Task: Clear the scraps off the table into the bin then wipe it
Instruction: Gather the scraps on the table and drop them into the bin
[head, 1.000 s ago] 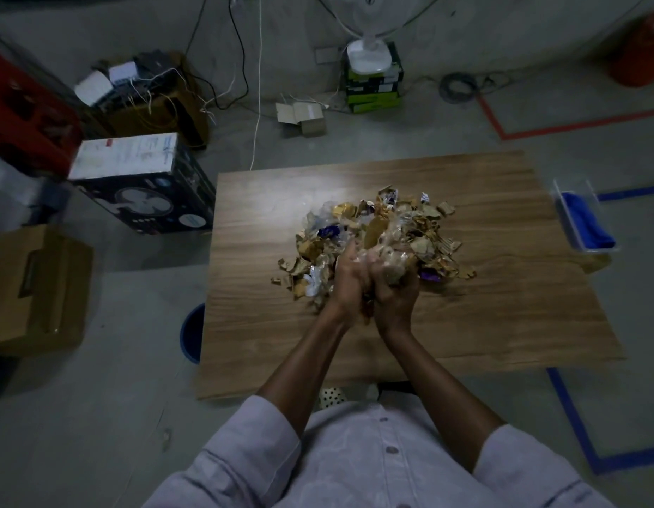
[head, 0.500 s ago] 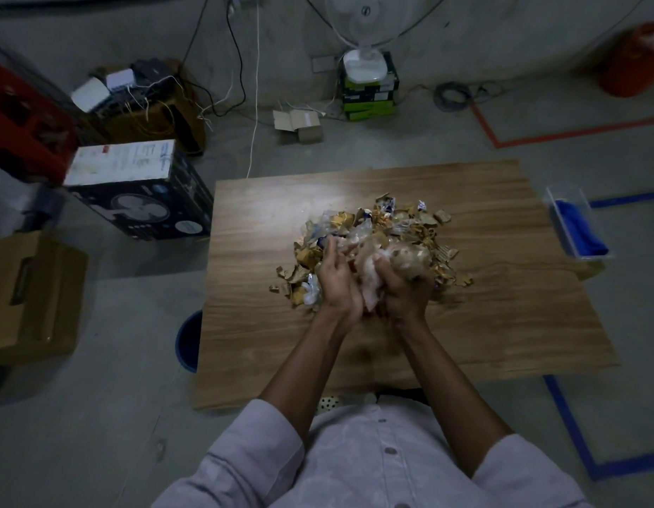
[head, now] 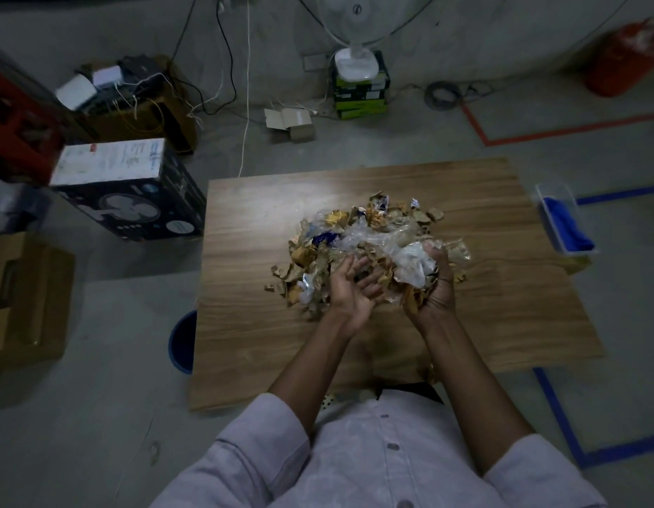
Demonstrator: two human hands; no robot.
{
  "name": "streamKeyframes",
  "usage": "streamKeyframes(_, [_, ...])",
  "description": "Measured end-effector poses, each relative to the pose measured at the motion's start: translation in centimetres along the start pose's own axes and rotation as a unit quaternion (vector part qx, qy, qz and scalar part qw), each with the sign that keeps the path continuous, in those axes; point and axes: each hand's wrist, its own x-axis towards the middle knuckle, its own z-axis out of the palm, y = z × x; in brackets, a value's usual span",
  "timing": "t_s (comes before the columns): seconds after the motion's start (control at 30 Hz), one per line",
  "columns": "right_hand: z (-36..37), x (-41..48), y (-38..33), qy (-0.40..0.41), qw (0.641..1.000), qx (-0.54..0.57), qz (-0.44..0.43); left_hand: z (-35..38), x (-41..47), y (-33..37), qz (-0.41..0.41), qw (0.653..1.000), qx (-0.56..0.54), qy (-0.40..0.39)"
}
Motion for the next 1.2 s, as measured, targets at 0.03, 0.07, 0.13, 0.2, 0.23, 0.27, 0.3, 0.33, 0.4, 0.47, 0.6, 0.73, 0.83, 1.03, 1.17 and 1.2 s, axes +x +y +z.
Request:
streamKeyframes(0.03, [-0.3, 0.1, -0.1, 0.011, 1.0, -0.015, 0.017, 0.3, 0.1, 0.0, 0.005, 1.0, -0.004, -0.003])
streamKeyframes(0.07, [-0.5, 0.1, -0.1, 0.017, 0.999, -0.032, 0.03, 0.8, -0.3, 0.1, 0.012, 1.0, -0.016, -0.007])
streamKeyframes(0.13, [-1.1, -0.1, -0.3, 0.02, 0.998, -0.033, 0.041, 1.5, -0.3, 0.0, 0.035, 0.998, -0.044, -0.015])
streamKeyframes(0.2, [-1.3, -0.6, -0.6, 0.03, 0.998, -0.025, 0.049, 2.0, -0.3, -0.1, 0.039, 0.998, -0.051, -0.019])
streamKeyframes(0.23, [-1.4, -0.7, -0.8, 0.034, 0.998, -0.023, 0.05, 2.1, -0.3, -0.2, 0.042, 0.998, -0.047, -0.013])
streamKeyframes(0.27, [-1.3, -1.0, -1.1, 0.036, 0.998, -0.028, 0.054, 2.3, -0.3, -0.3, 0.04, 0.998, -0.057, -0.014])
streamKeyframes(0.3, [-1.2, -1.1, -1.4, 0.045, 0.997, -0.039, 0.053, 2.4, -0.3, -0.4, 0.038, 0.997, -0.059, -0.014])
streamKeyframes(0.33, [-1.2, -1.1, -1.7, 0.061, 0.996, -0.046, 0.05, 2.8, -0.5, -0.5, 0.041, 0.997, -0.063, -0.017])
streamKeyframes(0.4, [-1.4, -1.0, -2.6, 0.081, 0.995, -0.037, 0.054, 3.1, -0.2, -0.9, 0.055, 0.996, -0.07, -0.019])
streamKeyframes(0.47, [-1.5, -0.7, -3.5, 0.088, 0.993, -0.043, 0.068, 3.7, 0.2, -1.1, 0.068, 0.996, -0.064, -0.013])
streamKeyframes(0.6, [-1.7, 0.8, -4.7, 0.084, 0.986, -0.096, 0.103, 5.1, 1.2, -0.8, 0.113, 0.992, -0.048, -0.015])
streamKeyframes(0.73, [-1.7, 2.7, -6.0, 0.081, 0.973, -0.173, 0.129, 7.4, 1.7, -0.9, 0.13, 0.99, -0.051, 0.022])
streamKeyframes(0.83, [-1.8, 4.1, -6.5, 0.091, 0.964, -0.209, 0.134, 9.0, 1.7, -1.7, 0.115, 0.988, -0.081, 0.058])
streamKeyframes(1.03, [-2.7, 5.3, -6.3, 0.068, 0.954, -0.229, 0.183, 9.2, 4.2, -3.7, 0.132, 0.964, -0.143, 0.18])
streamKeyframes(1.17, [-3.2, 5.2, -5.8, 0.06, 0.949, -0.218, 0.221, 9.2, 1.6, -3.1, 0.171, 0.955, -0.177, 0.164])
streamKeyframes(1.2, [-3.1, 5.0, -5.7, 0.049, 0.946, -0.22, 0.234, 9.2, 1.1, -3.2, 0.183, 0.952, -0.178, 0.17])
